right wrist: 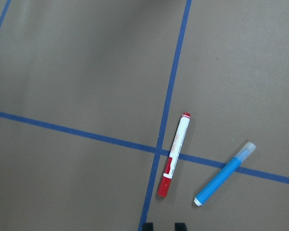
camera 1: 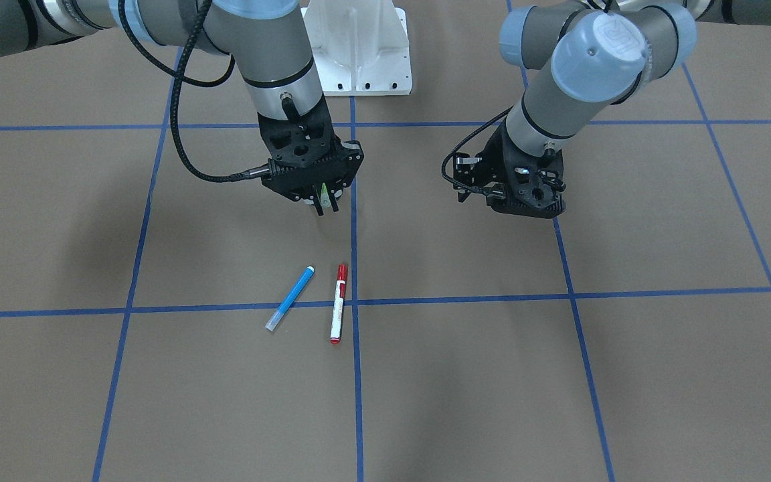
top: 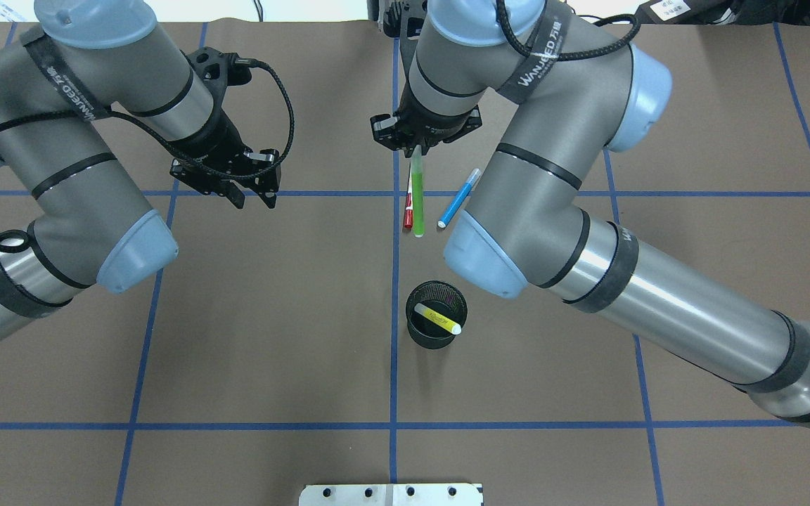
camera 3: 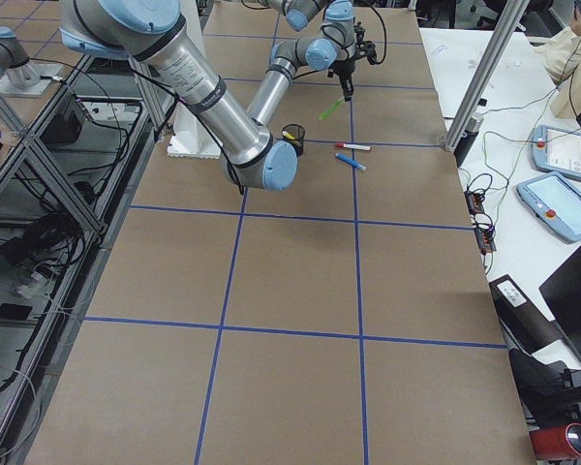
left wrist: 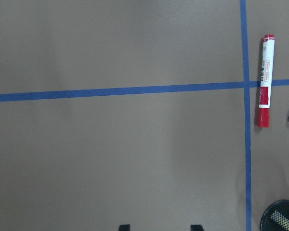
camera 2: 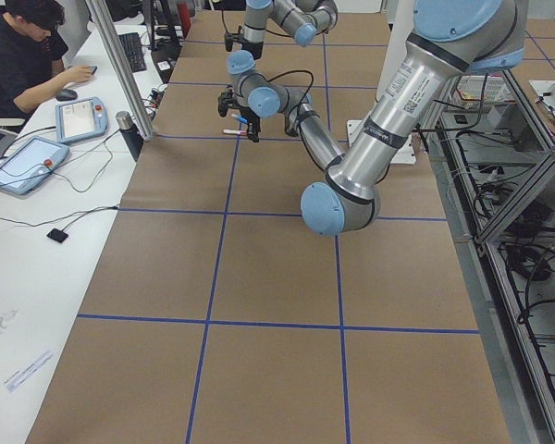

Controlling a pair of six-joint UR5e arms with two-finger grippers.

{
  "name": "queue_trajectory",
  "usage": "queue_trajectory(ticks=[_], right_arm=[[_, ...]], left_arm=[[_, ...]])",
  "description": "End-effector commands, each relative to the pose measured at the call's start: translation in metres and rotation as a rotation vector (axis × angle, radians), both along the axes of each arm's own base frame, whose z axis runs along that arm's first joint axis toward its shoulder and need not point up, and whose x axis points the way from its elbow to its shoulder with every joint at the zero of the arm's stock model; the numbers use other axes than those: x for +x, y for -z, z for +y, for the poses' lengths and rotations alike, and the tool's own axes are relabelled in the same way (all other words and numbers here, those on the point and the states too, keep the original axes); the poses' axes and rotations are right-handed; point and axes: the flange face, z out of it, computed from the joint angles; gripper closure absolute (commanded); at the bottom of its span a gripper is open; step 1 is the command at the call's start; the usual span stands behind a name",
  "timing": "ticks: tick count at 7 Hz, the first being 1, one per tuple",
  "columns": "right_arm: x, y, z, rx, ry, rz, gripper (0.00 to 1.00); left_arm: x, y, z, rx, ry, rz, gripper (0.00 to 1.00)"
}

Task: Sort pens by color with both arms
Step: 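Lift the green highlighter out of the cup with the right gripper, then lower the green highlighter beside the red-capped marker and release it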

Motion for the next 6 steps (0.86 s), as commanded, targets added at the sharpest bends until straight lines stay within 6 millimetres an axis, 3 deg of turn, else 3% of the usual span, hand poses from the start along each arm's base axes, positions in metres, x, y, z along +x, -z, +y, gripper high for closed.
queue_trajectory(ticks=[1, 2, 4, 6], right_arm=[[-0.018, 0.013, -0.043, -0.013, 0.013, 0.045, 0.96], [-0.026, 0.012, -0.063, -0.016, 0.037, 0.061, 0.96], [-0.049, -0.007, -0.091, -0.005, 0.084, 0.087, 0.96], [-0.061, -0.005, -0.095, -0.039, 0.113, 0.082, 0.96]], left_arm=[[0.001, 0.001, 0.001, 0.002, -0.002, 0.001, 0.47], [0.002, 0.000, 0.002, 0.001, -0.003, 0.000, 0.47], [0.001, 0.002, 0.003, 0.004, -0.003, 0.003, 0.47], [-0.002, 0.002, 0.007, 0.007, -0.005, 0.006, 0.47]])
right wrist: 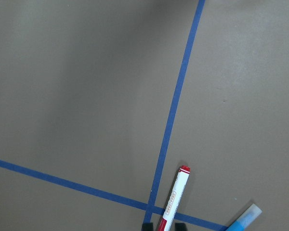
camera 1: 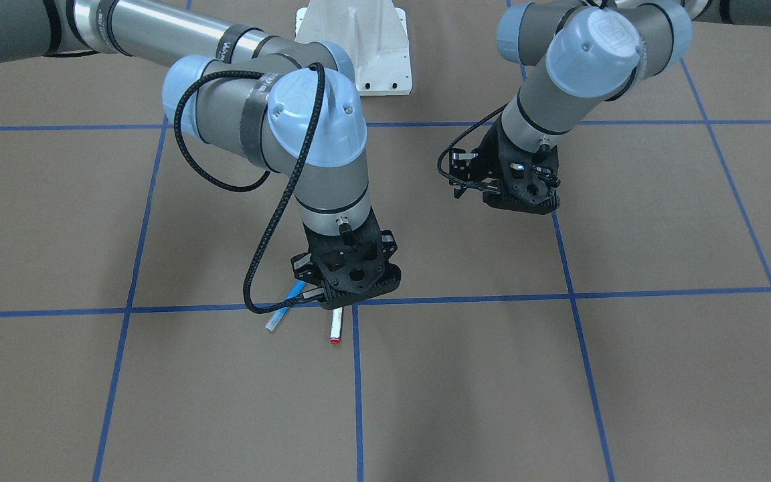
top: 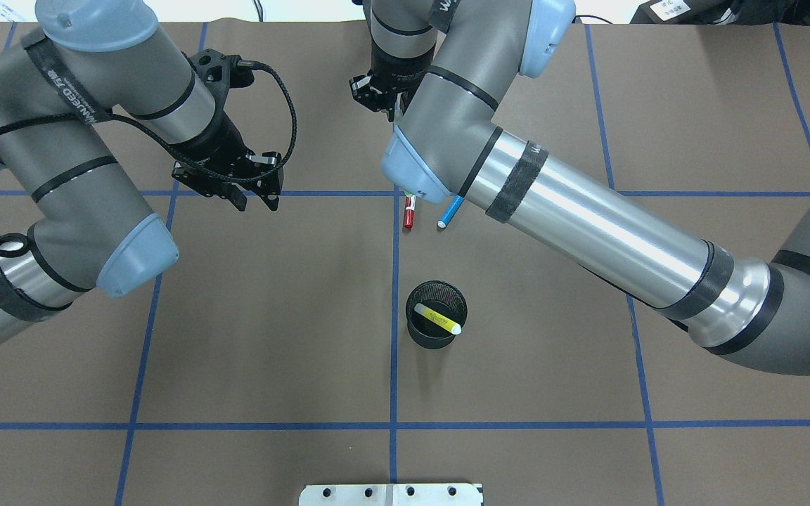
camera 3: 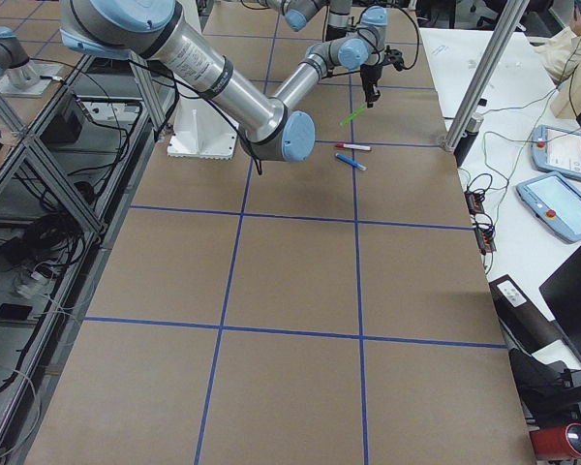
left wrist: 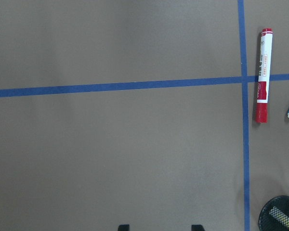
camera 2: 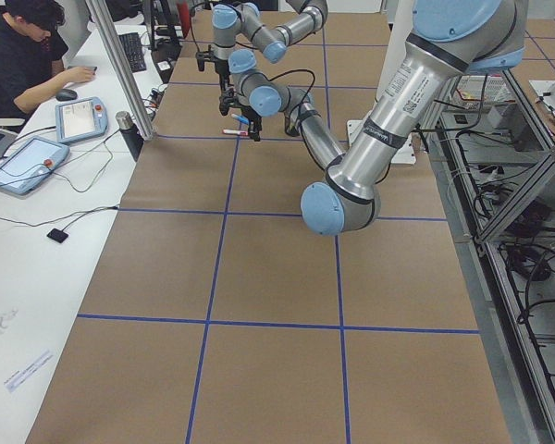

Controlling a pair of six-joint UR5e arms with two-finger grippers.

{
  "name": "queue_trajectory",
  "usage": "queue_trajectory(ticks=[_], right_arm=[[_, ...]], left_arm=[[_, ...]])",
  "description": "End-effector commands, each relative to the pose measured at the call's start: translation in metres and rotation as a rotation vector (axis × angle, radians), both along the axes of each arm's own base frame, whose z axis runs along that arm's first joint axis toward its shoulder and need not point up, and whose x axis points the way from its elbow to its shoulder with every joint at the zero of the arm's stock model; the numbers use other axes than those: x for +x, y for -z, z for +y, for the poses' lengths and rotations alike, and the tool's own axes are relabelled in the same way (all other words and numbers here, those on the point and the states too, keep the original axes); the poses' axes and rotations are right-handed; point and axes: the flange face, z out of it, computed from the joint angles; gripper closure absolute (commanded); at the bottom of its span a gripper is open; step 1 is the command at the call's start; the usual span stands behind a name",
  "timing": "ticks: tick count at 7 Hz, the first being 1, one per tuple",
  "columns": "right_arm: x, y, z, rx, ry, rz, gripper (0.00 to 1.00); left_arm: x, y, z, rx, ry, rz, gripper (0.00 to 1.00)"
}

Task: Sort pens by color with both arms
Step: 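Lower the green highlighter beside the red-capped marker and release it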

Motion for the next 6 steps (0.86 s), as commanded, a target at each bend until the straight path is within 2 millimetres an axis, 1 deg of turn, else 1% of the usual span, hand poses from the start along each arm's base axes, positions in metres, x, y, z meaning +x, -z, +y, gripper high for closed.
queue_trajectory(ticks=[1, 3, 4, 6], right_arm=[[-0.016, 0.006, -0.009, -0.044, 0.027, -0.005, 0.96], [-0.028, -0.004, -0.018, -0.091, -0.025, -0.040, 0.96], [-0.034, -0.006, -0.023, -0.109, -0.039, -0.045, 0.96], [-0.041, -0.004, -0.029, -0.123, -0.070, -0.073, 0.97]], left_arm=[[-0.006, -0.003, 0.007, 0.008, 0.002, 0.001, 0.47], [-0.010, -0.006, 0.012, 0.010, 0.003, 0.002, 0.47], [-0.011, -0.005, 0.012, 0.011, 0.004, 0.003, 0.47], [-0.010, -0.005, 0.013, 0.011, 0.001, 0.003, 0.47]])
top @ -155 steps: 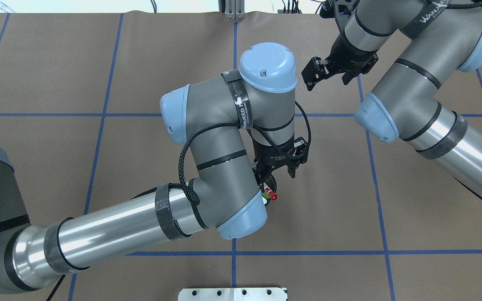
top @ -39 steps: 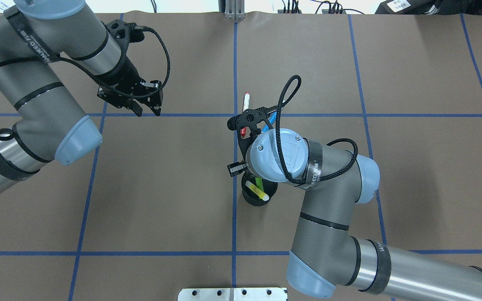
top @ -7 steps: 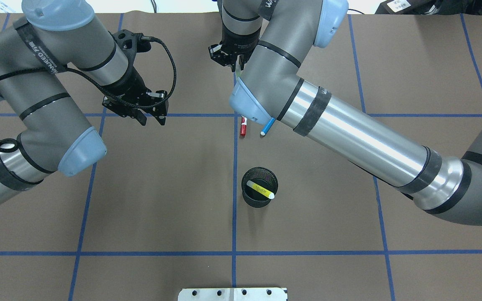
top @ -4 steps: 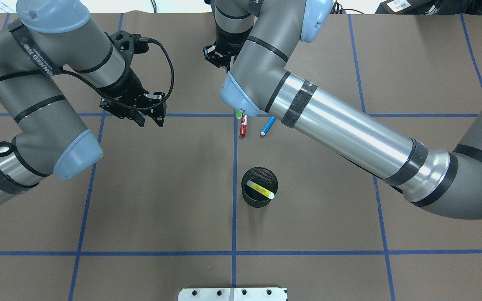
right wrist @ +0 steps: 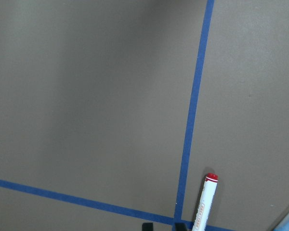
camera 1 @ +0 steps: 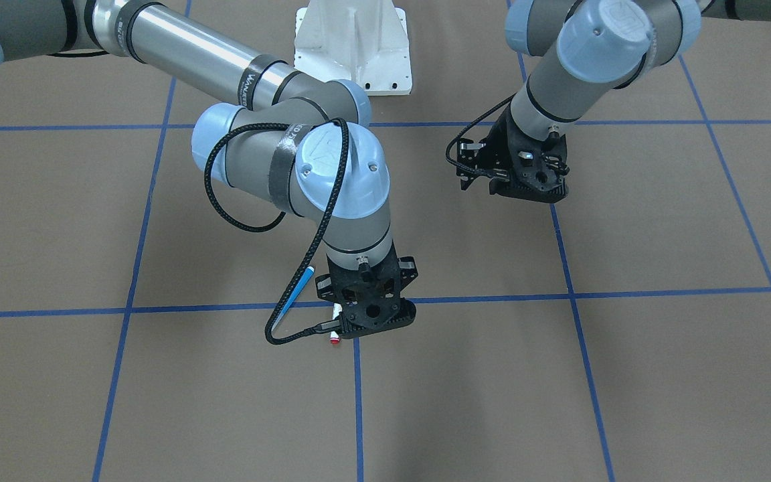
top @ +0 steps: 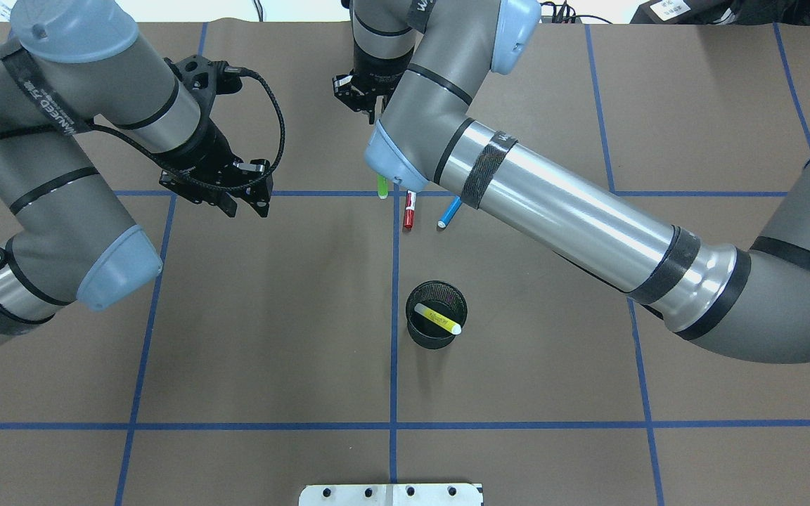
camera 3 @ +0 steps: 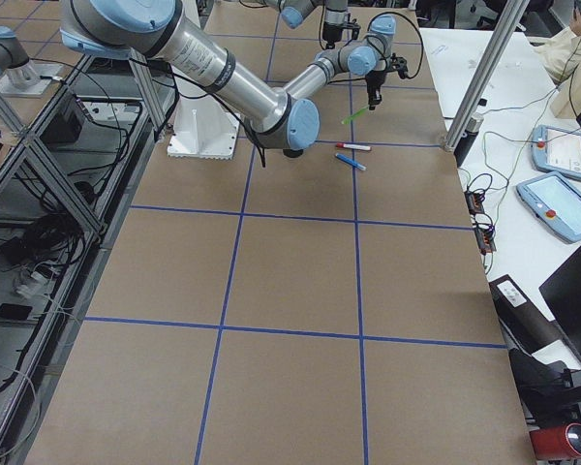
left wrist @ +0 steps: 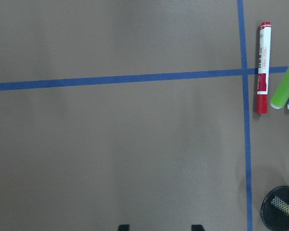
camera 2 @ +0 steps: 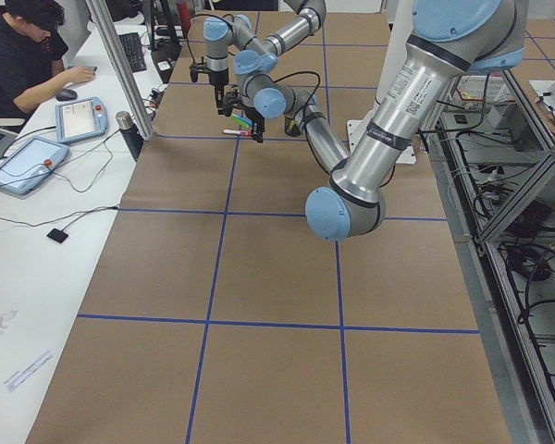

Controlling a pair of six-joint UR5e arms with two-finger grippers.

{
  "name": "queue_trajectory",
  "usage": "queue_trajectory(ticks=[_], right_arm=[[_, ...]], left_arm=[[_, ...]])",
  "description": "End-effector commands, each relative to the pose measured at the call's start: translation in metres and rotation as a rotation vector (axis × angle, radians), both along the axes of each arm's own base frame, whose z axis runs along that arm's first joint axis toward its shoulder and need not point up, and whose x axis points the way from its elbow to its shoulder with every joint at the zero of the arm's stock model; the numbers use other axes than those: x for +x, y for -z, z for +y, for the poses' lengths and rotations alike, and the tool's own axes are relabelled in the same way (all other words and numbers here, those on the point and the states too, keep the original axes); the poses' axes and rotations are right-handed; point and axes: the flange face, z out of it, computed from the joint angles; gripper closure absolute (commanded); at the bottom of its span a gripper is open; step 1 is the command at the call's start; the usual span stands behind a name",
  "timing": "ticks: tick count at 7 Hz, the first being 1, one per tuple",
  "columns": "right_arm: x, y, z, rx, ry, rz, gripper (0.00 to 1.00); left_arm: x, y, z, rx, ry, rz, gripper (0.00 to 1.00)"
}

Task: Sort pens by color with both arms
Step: 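Lower the green highlighter beside the red-capped marker and release it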

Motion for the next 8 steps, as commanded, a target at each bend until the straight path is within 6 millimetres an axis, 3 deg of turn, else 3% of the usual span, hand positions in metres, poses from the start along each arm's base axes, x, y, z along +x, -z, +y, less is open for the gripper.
queue_trajectory(ticks=[1, 3, 7, 8], right_arm=[[-0.010, -0.007, -0.005, -0.022, -0.021, -0.011, 0.97], [-0.021, -0.022, -0.005, -0.035, -0.016, 0.008, 0.97], [-0.036, -0.026, 0.007, -0.036, 0.005, 0.015, 0.96], [-0.036, -0.028, 0.007, -0.038, 0.005, 0.018, 0.76]], left_arm=[[0.002, 0.000, 0.002, 0.000, -0.004, 0.000, 0.47], [0.002, 0.000, 0.002, 0.000, -0.005, 0.000, 0.47], [0.001, 0.000, 0.003, -0.001, -0.005, -0.001, 0.47], [0.001, 0.000, 0.003, -0.001, -0.005, -0.001, 0.47]])
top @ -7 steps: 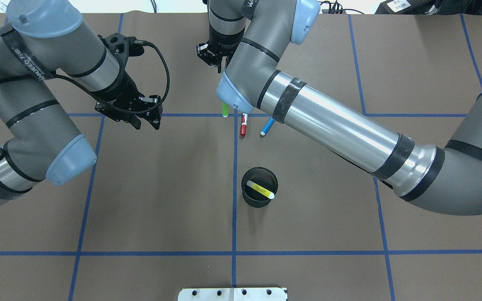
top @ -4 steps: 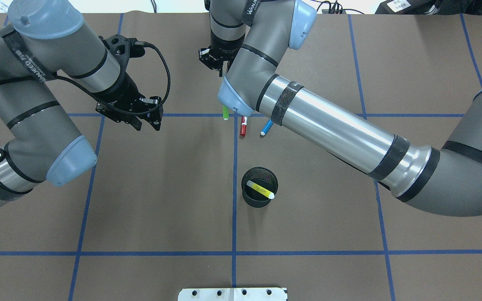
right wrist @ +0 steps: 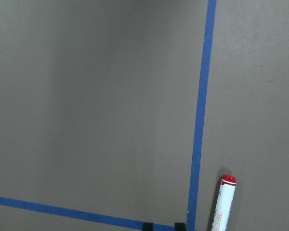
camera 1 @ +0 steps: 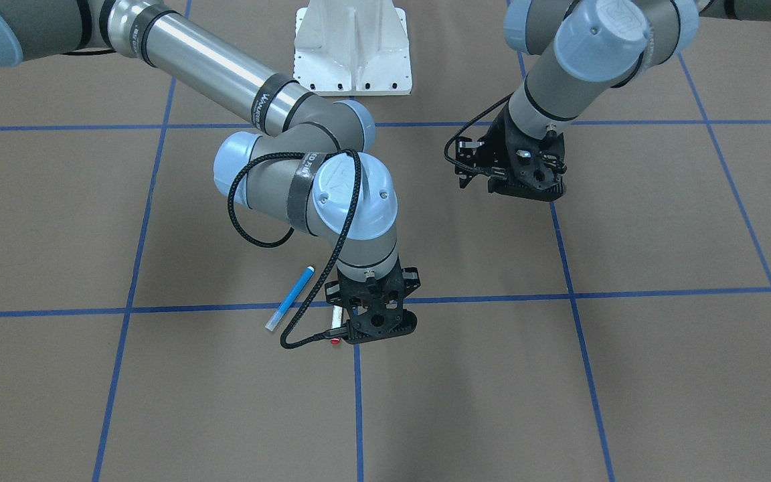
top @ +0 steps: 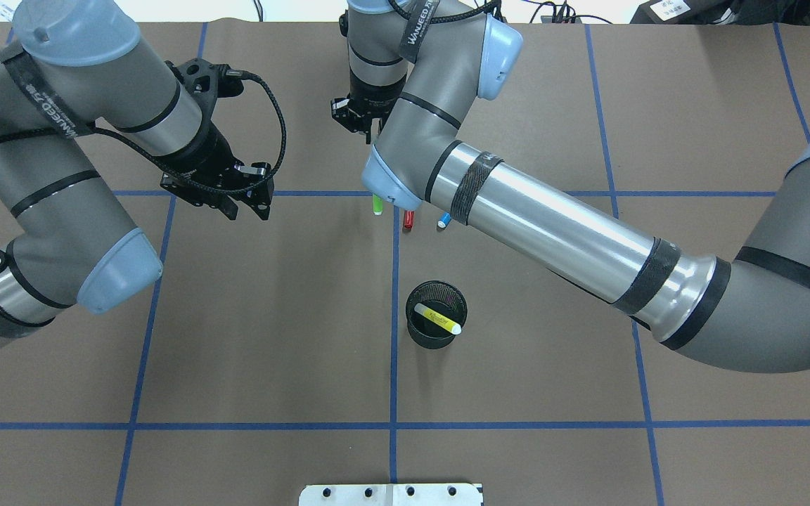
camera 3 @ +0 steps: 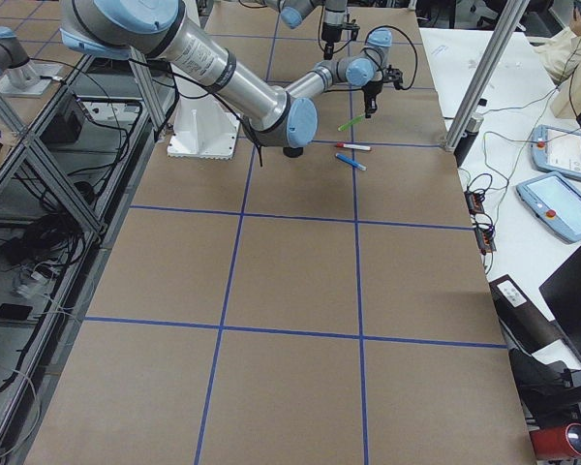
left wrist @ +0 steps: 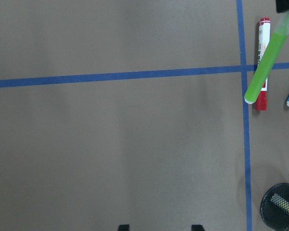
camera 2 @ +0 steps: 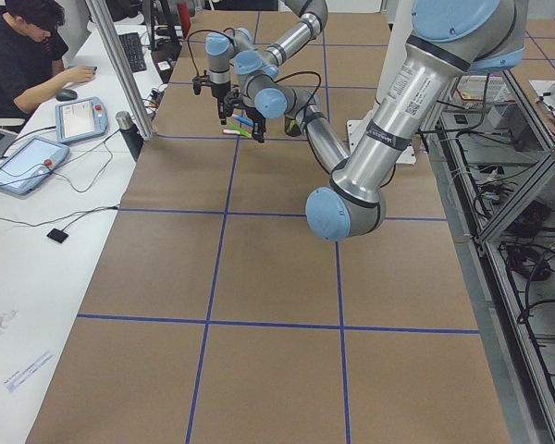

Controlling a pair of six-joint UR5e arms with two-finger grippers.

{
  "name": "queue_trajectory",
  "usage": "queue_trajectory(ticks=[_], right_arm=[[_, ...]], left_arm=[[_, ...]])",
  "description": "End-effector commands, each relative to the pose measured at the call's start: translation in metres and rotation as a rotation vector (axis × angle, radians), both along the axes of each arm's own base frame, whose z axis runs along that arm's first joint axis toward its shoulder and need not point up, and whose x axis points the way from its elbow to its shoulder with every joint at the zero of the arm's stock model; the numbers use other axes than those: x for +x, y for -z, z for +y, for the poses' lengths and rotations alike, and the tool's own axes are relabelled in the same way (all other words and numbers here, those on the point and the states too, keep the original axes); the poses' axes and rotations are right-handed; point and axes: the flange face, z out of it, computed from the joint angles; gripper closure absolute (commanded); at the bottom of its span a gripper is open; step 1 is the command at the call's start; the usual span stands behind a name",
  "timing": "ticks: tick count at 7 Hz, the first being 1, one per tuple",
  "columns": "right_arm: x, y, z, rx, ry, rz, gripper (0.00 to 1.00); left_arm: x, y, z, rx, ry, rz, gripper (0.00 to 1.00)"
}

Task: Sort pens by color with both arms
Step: 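Lower the green highlighter beside the red-capped marker and release it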

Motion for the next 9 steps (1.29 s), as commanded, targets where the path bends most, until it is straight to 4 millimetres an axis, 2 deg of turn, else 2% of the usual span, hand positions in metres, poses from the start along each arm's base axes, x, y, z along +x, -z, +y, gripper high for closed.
queue_trajectory(ticks=[1, 2, 3, 4, 5, 6, 7, 8, 9], right_arm=[[0.000, -0.003, 0.001, 0.002, -0.002, 0.004, 0.55], [0.000, -0.002, 0.001, 0.003, -0.003, 0.004, 0.39], [0.000, -0.002, 0.001, 0.007, -0.003, 0.003, 0.30], [0.002, 0.002, 0.003, 0.015, -0.001, -0.004, 0.28], [0.015, 0.001, 0.011, 0.043, 0.002, -0.029, 0.23], [0.041, -0.005, 0.024, 0.064, 0.004, -0.065, 0.23], [0.062, -0.019, 0.027, 0.059, 0.009, -0.084, 0.23], [0.091, -0.036, 0.026, 0.065, 0.027, -0.096, 0.23], [0.121, -0.055, 0.025, 0.109, 0.060, -0.062, 0.23]], left_arm=[[0.000, 0.000, 0.000, 0.001, 0.000, 0.001, 0.47], [-0.001, 0.001, 0.001, 0.002, 0.000, 0.002, 0.47], [0.000, 0.000, 0.000, 0.001, 0.000, 0.001, 0.47], [0.000, 0.000, 0.000, -0.001, 0.001, 0.001, 0.47], [0.000, 0.001, 0.000, -0.002, 0.003, 0.002, 0.47], [0.001, 0.001, 0.001, -0.010, 0.005, 0.001, 0.47], [0.004, 0.003, 0.003, -0.031, 0.016, 0.002, 0.47], [0.006, 0.008, 0.005, -0.062, 0.035, 0.005, 0.47], [0.019, 0.018, 0.013, -0.109, 0.048, 0.011, 0.47]])
